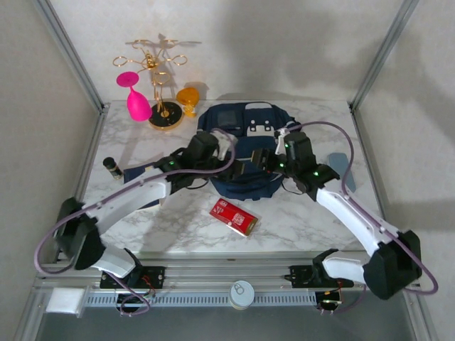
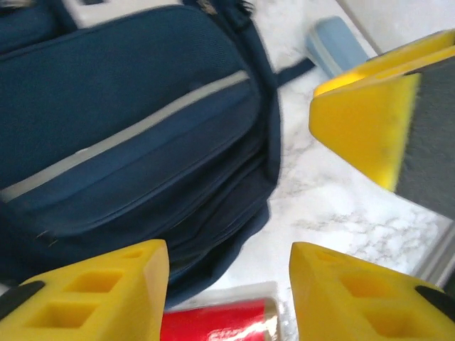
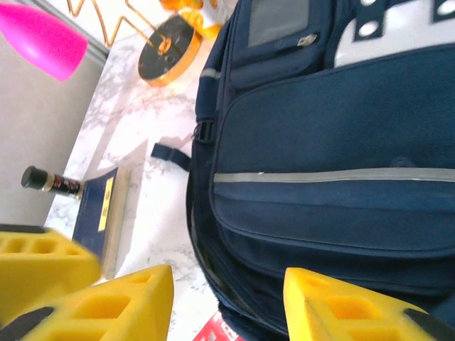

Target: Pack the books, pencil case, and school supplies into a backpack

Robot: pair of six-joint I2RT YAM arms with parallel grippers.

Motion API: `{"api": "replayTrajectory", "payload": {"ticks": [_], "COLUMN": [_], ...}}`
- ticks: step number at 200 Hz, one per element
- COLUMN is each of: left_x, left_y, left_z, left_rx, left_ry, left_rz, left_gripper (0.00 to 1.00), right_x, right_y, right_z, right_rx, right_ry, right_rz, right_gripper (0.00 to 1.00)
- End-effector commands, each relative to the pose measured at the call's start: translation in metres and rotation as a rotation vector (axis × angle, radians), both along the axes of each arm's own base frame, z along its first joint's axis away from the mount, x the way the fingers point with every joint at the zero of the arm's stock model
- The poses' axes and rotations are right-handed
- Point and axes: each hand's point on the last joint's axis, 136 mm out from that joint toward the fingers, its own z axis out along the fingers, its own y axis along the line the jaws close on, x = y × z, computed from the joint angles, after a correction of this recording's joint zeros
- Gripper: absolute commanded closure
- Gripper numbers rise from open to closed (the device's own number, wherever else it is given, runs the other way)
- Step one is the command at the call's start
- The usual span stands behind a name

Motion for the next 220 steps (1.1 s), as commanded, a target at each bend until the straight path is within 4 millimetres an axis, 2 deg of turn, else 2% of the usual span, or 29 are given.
{"api": "replayTrajectory", "payload": {"ticks": [1, 19, 41, 54, 57, 78, 105, 128, 153, 181, 220], "left_x": [0.021, 0.024, 0.018, 0.013, 0.011, -0.005, -0.027, -0.037, -0.036, -0.025, -0.012], "left_y": [0.079, 0.142, 0.213, 0.242, 0.249, 0.283, 0.317, 0.348, 0.367, 0.379, 0.37], "left_z": [0.0, -0.025, -0.057, -0.073, -0.078, -0.105, -0.139, -0.146, -0.157, -0.169, -0.191], "left_rx": [-0.032, 0.017, 0.077, 0.069, 0.072, 0.083, 0.078, 0.094, 0.066, 0.079, 0.065], "left_ry": [0.041, 0.118, 0.194, 0.224, 0.234, 0.288, 0.363, 0.349, 0.387, 0.407, 0.471], "left_rz": [0.369, 0.59, 0.838, 0.943, 0.968, 1.1, 1.217, 1.32, 1.347, 1.346, 1.269], "left_gripper": [0.48, 0.45, 0.43, 0.39, 0.39, 0.36, 0.33, 0.28, 0.24, 0.21, 0.2], "right_x": [-0.009, -0.008, -0.01, -0.01, -0.017, -0.025, -0.029, -0.031, -0.033, -0.034, -0.035], "right_y": [0.027, 0.049, 0.077, 0.094, 0.104, 0.13, 0.146, 0.153, 0.156, 0.152, 0.148], "right_z": [-0.017, -0.033, -0.051, -0.062, -0.065, -0.084, -0.101, -0.112, -0.121, -0.131, -0.135], "right_rx": [0.004, 0.018, 0.015, 0.023, 0.022, 0.006, 0.008, 0.009, 0.013, -0.005, -0.023], "right_ry": [0.102, 0.144, 0.192, 0.21, 0.214, 0.257, 0.288, 0.32, 0.331, 0.349, 0.352], "right_rz": [0.066, 0.107, 0.144, 0.168, 0.196, 0.249, 0.283, 0.289, 0.283, 0.274, 0.262], "right_gripper": [0.53, 0.51, 0.49, 0.48, 0.48, 0.48, 0.47, 0.47, 0.47, 0.46, 0.46]}}
